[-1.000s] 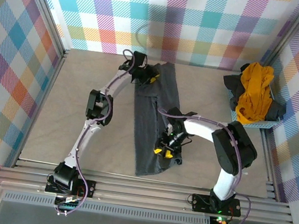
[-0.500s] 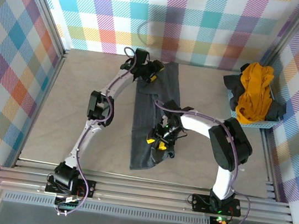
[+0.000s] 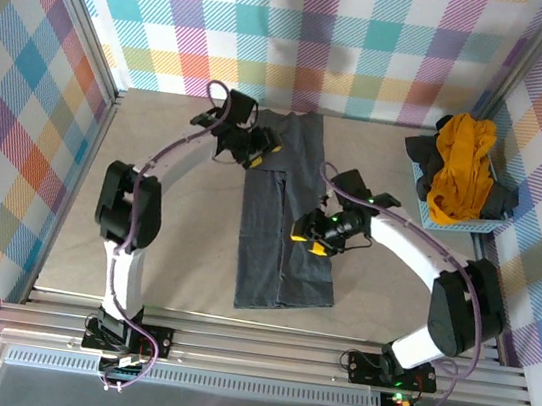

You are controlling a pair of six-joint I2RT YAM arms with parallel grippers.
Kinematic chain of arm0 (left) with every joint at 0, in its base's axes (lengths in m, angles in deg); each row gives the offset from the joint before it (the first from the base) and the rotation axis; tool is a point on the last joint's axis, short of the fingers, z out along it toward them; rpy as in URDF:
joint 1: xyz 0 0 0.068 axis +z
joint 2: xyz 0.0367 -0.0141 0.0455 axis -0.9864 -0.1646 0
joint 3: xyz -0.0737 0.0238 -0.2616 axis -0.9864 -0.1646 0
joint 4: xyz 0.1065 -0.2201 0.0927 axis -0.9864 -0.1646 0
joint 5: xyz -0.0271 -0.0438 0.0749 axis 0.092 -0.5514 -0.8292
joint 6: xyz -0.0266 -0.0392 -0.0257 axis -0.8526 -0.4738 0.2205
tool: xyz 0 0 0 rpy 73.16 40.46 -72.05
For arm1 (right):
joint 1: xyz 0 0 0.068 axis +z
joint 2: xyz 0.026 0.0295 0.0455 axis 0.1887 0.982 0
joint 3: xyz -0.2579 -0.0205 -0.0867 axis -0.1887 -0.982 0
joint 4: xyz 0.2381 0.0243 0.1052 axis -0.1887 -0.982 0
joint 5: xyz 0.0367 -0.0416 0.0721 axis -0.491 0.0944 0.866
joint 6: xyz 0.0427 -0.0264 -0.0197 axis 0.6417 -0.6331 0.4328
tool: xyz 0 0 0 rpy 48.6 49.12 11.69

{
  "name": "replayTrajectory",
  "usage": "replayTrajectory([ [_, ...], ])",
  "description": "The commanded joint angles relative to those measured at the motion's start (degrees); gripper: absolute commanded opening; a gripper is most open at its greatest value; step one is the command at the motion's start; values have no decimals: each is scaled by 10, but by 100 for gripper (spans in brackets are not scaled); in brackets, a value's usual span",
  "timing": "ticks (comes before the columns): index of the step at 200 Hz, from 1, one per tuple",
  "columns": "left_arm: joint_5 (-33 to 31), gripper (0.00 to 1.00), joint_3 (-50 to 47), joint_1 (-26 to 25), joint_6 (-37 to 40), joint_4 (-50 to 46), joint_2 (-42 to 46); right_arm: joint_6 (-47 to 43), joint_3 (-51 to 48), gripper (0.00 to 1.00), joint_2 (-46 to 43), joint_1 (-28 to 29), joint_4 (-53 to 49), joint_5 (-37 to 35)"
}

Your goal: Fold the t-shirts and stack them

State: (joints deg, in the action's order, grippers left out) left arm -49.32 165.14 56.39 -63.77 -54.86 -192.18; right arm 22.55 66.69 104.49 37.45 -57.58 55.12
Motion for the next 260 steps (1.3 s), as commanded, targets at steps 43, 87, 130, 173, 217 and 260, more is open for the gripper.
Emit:
replayTrajectory([
  [43,68,53,-325,-76,-32,-2,162,-64,-91,55,-9,-64,-39,23],
  [87,104,57,-386,-140,41,-133,213,-77,-137,55,-37,-62,-102,-26],
  [130,131,60,-424,-220,42,-132,224,-90,-168,55,-34,-37,-98,-22],
  [173,104,59,-428,-261,0,-91,180,-85,-157,54,4,-14,-82,-15],
  [217,56,61,-439,-265,-11,-127,208,-65,-172,51,9,-2,-56,-17],
  [260,47,62,-460,-265,-34,-85,220,-54,-173,50,15,7,-38,-31],
])
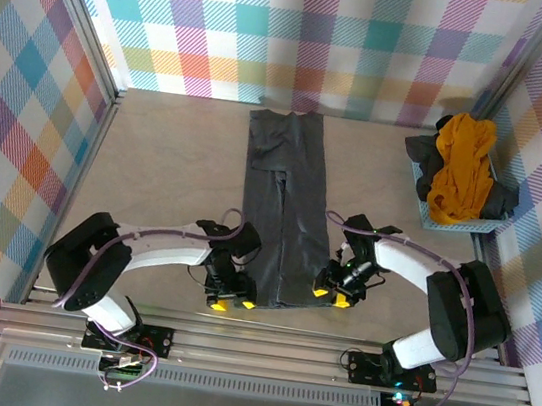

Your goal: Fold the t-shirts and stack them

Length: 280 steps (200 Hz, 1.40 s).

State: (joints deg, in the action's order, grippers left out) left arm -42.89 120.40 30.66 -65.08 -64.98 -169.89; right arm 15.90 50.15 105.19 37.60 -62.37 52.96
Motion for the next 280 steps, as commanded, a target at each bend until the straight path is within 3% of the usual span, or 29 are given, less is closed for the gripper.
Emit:
replayTrajectory([
  [1,-18,62,-12,-8,-22,18,-5,12,-7,50,8,5,10,-10],
  [34,-41,56,22,-7,-34,72,-57,12,-6,47,11,5,16,-10],
  [61,-39,44,58,-8,-46,107,-101,13,-7,39,13,5,24,-4],
  [108,-61,10,65,-8,-36,69,-83,21,-11,3,-2,9,25,13],
  [123,-62,0,48,-8,-37,63,-65,25,-15,0,-19,15,9,14],
  [169,-19,0,-19,-8,-36,67,14,16,-33,0,-89,57,-87,58],
  [201,-41,0,1,-6,-37,40,67,38,-17,0,-145,57,-119,45],
  [236,-88,0,63,13,-46,33,80,46,57,0,-112,40,-119,11],
  [280,-80,0,114,102,-43,55,62,45,160,0,-43,-8,-93,-7],
])
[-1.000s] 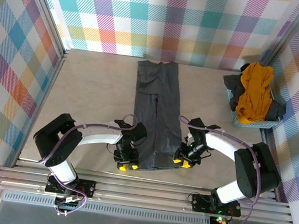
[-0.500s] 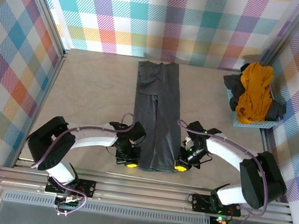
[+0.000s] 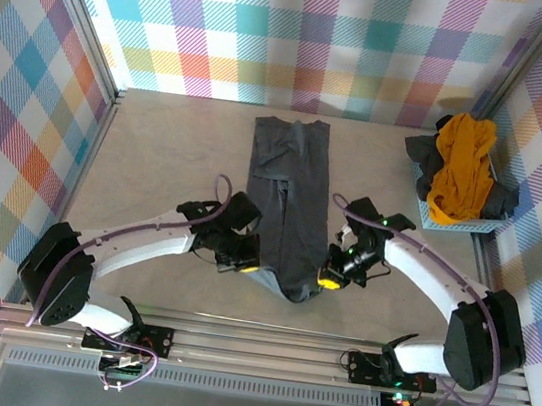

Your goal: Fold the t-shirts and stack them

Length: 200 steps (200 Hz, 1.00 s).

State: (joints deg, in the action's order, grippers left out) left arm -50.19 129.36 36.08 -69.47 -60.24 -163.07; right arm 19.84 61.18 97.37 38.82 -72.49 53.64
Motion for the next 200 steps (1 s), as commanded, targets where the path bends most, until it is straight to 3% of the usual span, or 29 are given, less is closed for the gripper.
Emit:
replayTrajectory([
  [1,-6,0,26,49,1,9,-8,6,52,0,38,-21,9,-14],
  [95,-11,0,174,177,26,52,-145,1,286,0,250,-99,43,-29],
  [139,-16,0,228,199,40,48,-218,-5,371,0,334,-118,36,-23],
  [200,-16,0,255,214,54,50,-272,-6,415,0,403,-128,43,-7],
])
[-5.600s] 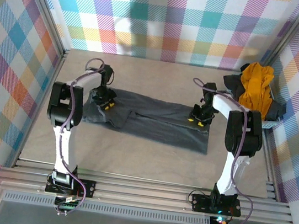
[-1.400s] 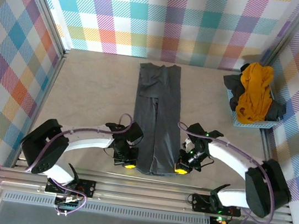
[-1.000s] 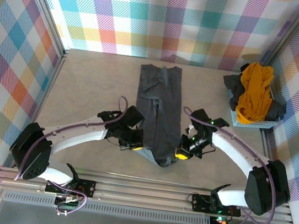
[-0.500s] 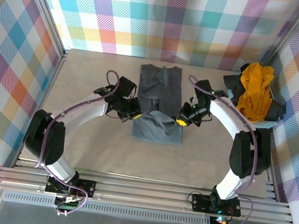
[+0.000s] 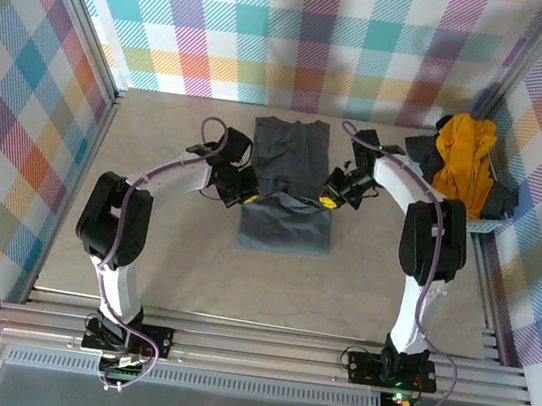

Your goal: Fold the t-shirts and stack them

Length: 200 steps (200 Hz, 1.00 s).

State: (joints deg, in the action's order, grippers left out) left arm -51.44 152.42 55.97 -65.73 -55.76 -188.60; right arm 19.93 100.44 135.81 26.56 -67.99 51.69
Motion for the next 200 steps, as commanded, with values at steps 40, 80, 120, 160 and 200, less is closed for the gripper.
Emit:
replayTrajectory([
  [40,4,0,42,21,34,14,-44,-6,30,0,38,-14,2,7],
  [80,6,53,57,22,53,15,-58,-23,27,35,37,-27,22,24],
  [120,-40,58,-39,14,29,-4,60,-62,-46,55,-63,-33,29,-24],
  [160,28,56,-221,-24,-57,39,156,-38,-271,56,-195,-27,91,6],
  [200,49,62,-317,-44,-155,154,166,-7,-370,56,-234,-14,161,58],
])
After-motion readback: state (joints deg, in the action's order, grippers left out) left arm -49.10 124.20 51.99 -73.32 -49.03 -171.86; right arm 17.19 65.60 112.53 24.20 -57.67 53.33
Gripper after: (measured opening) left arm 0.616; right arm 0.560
